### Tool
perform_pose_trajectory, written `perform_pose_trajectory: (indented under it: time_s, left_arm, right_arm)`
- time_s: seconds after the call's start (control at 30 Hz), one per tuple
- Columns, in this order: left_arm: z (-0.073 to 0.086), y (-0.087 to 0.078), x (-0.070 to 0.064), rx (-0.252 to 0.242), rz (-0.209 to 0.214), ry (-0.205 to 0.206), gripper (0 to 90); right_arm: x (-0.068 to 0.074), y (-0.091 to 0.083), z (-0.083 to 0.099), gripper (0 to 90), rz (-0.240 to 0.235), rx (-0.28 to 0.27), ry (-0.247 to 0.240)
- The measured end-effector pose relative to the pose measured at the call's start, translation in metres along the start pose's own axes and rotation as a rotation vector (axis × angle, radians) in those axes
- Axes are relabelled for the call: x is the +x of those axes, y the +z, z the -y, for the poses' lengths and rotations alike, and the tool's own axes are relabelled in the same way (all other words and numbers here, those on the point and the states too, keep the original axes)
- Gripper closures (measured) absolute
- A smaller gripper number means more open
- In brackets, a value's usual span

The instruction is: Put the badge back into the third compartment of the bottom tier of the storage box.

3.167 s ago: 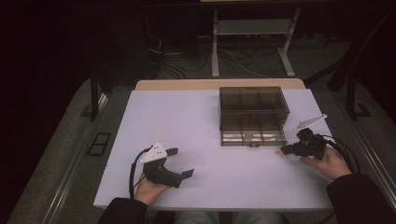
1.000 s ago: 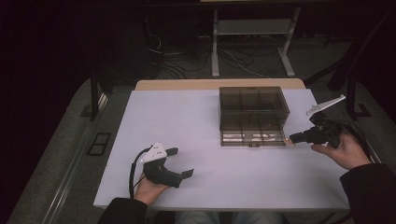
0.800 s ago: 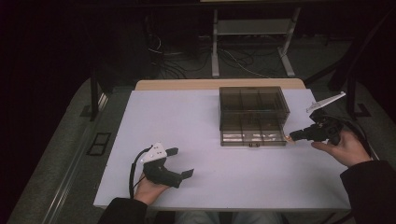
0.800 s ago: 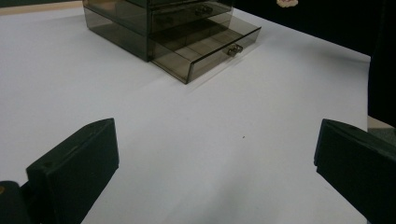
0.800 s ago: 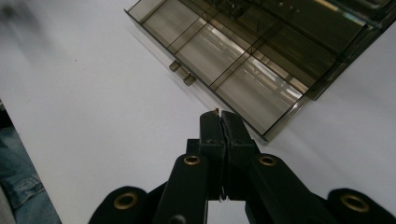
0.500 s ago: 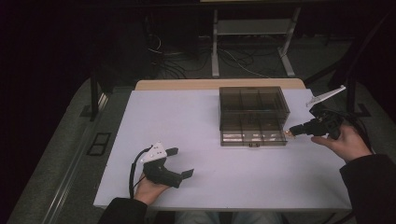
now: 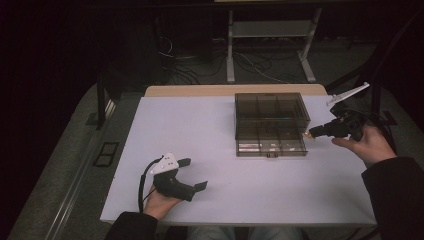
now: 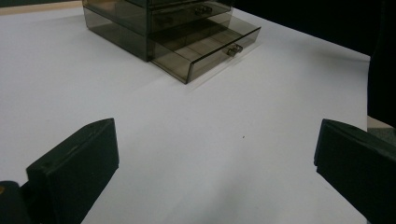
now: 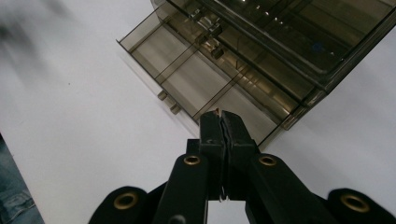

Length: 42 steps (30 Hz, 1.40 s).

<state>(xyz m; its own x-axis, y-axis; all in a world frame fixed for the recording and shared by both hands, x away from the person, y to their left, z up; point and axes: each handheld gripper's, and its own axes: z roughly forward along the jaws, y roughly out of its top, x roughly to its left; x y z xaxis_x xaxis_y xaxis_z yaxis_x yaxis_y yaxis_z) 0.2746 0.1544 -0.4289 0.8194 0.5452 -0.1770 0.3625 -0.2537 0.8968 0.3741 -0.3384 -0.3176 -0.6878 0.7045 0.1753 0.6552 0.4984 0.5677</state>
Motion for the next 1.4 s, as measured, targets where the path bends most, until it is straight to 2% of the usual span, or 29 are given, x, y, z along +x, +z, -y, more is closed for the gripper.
perform_pose_trajectory:
  time_s: [0.43, 0.77, 1.4]
  left_arm:
    - [0.000, 0.000, 0.000, -0.002, 0.001, 0.002, 0.0]
    - [0.000, 0.000, -0.001, -0.003, 0.002, 0.001, 0.0]
    - [0.000, 0.000, -0.001, -0.004, 0.004, 0.001, 0.0]
  right_arm:
    - [-0.008, 0.018, -0.008, 87.7, 0.014, -0.002, 0.004]
    - [-0.010, 0.033, -0.012, 87.7, 0.015, 0.021, -0.009]
    - [-0.017, 0.053, -0.010, 87.7, 0.019, 0.031, -0.004]
